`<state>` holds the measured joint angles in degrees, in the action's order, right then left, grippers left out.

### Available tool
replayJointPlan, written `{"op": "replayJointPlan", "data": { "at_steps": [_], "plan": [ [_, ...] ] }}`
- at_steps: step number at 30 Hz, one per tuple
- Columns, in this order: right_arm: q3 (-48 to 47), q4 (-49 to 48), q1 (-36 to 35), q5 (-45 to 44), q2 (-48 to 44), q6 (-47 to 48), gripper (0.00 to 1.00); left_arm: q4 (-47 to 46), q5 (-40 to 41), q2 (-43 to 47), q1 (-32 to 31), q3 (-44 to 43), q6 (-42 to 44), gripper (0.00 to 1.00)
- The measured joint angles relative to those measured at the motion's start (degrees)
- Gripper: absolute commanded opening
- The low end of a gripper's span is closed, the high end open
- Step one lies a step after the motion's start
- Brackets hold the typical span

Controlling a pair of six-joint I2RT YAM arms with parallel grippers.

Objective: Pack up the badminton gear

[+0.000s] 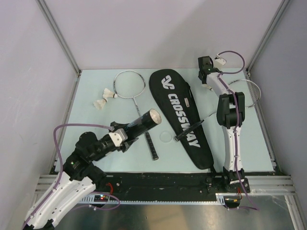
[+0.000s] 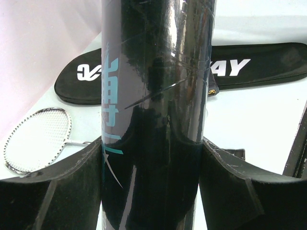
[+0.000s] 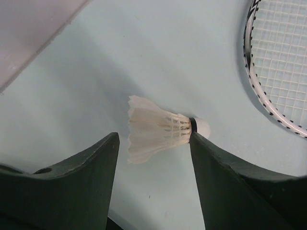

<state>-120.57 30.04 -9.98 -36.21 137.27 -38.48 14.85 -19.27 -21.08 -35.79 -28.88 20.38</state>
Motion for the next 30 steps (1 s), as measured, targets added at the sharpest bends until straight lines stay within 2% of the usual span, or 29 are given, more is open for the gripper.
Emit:
{"op": "replayJointPlan", "data": {
  "at_steps": [6, 12, 15, 22, 27, 30],
  "plan": [
    [0.0, 0.9, 0.4, 1.8, 0.7, 1.0, 0.45, 0.0, 0.0, -0.2, 0.0, 0.0, 0.0, 0.35],
    [0.0, 1.2, 0.3, 1.9, 0.6, 4.1, 0.14, 0.0, 0.0, -0.3, 0.0, 0.0, 0.0, 0.35],
    [1.9, 1.0, -0.1, 0.9, -0.6, 6.2, 0.02, 0.0, 0.0, -0.3, 0.0, 0.0, 0.0, 0.35],
    [8.7, 1.0, -0.6, 0.0, -7.6, 10.0, 0.0, 0.0, 0.2, -0.3, 0.0, 0.0, 0.0, 0.35],
    [16.0, 0.0, -1.0, 1.8, -16.8, 12.3, 0.0, 0.0, 1.1, -0.3, 0.0, 0.1, 0.0, 0.35],
    [22.4, -1.7, -1.0, 5.8, -24.5, 13.8, 0.0, 0.0, 1.1, -0.4, 0.0, 0.1, 0.0, 0.35]
  ]
}}
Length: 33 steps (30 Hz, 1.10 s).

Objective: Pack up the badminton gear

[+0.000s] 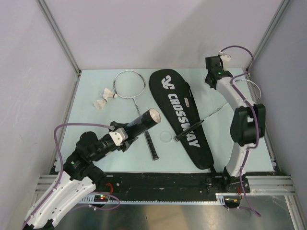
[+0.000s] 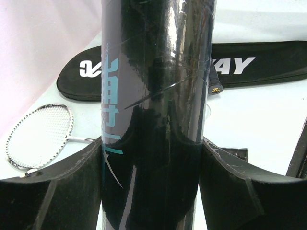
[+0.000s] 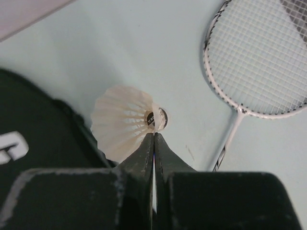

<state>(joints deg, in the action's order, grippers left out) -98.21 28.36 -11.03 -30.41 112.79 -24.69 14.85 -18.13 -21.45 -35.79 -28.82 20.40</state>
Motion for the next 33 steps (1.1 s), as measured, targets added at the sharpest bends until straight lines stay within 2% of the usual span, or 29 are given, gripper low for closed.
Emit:
{"op": "replayJointPlan", "data": {
  "at_steps": [4, 11, 18, 26, 33],
  "plan": [
    [7.4, -0.9, 0.1, 7.1, -10.2, 1.0, 0.0, -0.1, 0.0, -0.8, 0.0, 0.0, 0.0, 0.35],
    [21.8, -4.3, 0.8, 27.4, -31.7, 0.7, 0.0, -0.1, -1.9, -1.7, 0.0, 0.0, 1.1, 0.35],
    [32.5, -9.7, 1.8, 48.4, -50.7, -4.8, 0.0, -0.1, -5.2, -1.9, 0.0, 0.0, 4.3, 0.35],
    [41.6, -19.2, 2.8, 67.8, -62.9, -16.3, 0.0, -0.1, -7.9, -3.8, 0.0, -0.3, 7.1, 0.34],
    [42.4, -27.0, 1.9, 75.1, -69.3, -24.7, 0.0, -0.3, -8.4, -4.5, 0.0, -2.6, 7.5, 0.32]
  ]
}}
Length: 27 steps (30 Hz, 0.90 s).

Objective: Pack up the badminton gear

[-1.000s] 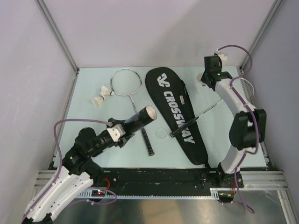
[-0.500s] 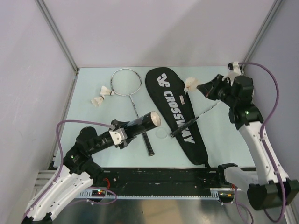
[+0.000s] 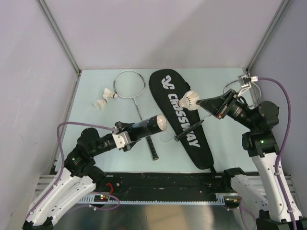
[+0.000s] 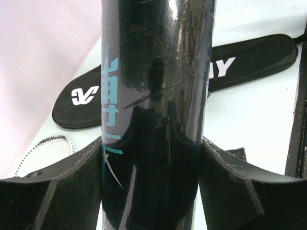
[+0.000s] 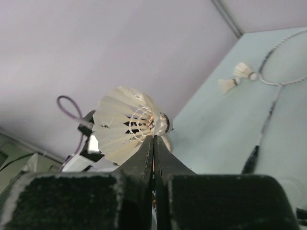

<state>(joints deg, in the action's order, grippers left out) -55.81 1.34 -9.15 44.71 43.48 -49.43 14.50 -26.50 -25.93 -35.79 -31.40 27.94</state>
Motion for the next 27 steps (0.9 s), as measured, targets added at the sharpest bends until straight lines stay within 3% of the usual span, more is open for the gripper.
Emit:
{"op": "replayJointPlan", "data": {
  "at_steps": [8, 21, 25, 27],
  "plan": [
    [4.2, -8.5, -8.9, 0.7, -1.6, -6.9, 0.0, -3.1, -0.8, 1.2, 0.0, -0.3, -1.9, 0.34],
    [5.6, -10.7, -21.3, -4.6, 4.1, -7.6, 0.0, -6.5, -2.8, 2.4, 0.0, -0.3, -3.9, 0.34],
    [5.6, -11.0, -24.6, -7.0, 6.6, -6.9, 0.12, -6.7, -3.4, 2.4, 0.0, -0.3, -4.0, 0.34],
    [5.6, -10.9, -25.9, -7.9, 7.7, -6.1, 0.25, -6.7, -3.6, 2.5, 0.0, -0.3, -4.0, 0.34]
  ]
}}
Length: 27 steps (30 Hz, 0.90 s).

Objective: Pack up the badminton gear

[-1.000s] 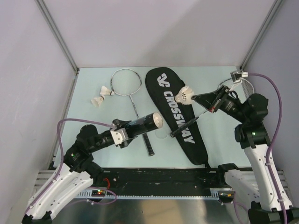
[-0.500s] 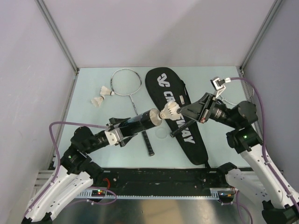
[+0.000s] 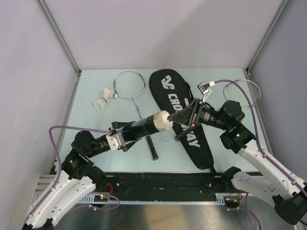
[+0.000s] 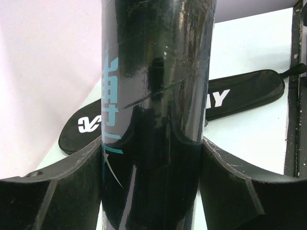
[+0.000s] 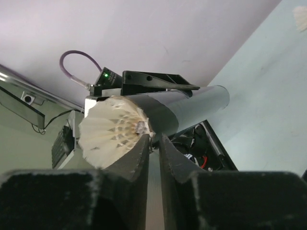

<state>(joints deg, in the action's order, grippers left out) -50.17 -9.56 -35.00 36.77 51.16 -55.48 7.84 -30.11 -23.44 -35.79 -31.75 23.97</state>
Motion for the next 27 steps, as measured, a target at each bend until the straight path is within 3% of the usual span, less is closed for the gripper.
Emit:
{"op": "replayJointPlan", "data": {
  "at_steps": [4, 7, 20, 27],
  "plan": [
    [0.1, 1.8, -1.3, -1.9, 0.7, 2.3, 0.52, 0.0, -0.1, 0.5, 0.0, 0.0, 0.0, 0.35],
    [0.0, 3.8, -1.4, -3.2, 0.7, 5.2, 0.58, 0.1, -0.1, 0.7, 0.0, 0.0, 0.0, 0.35],
    [-4.6, 13.4, -3.7, -3.4, 5.2, 14.8, 0.6, 2.0, -0.3, -1.4, 0.0, 0.0, 1.6, 0.35],
    [-5.6, 15.4, -5.6, -4.9, 8.2, 16.8, 0.53, 3.1, -0.3, -3.2, 0.0, 0.0, 2.4, 0.35]
  ]
}}
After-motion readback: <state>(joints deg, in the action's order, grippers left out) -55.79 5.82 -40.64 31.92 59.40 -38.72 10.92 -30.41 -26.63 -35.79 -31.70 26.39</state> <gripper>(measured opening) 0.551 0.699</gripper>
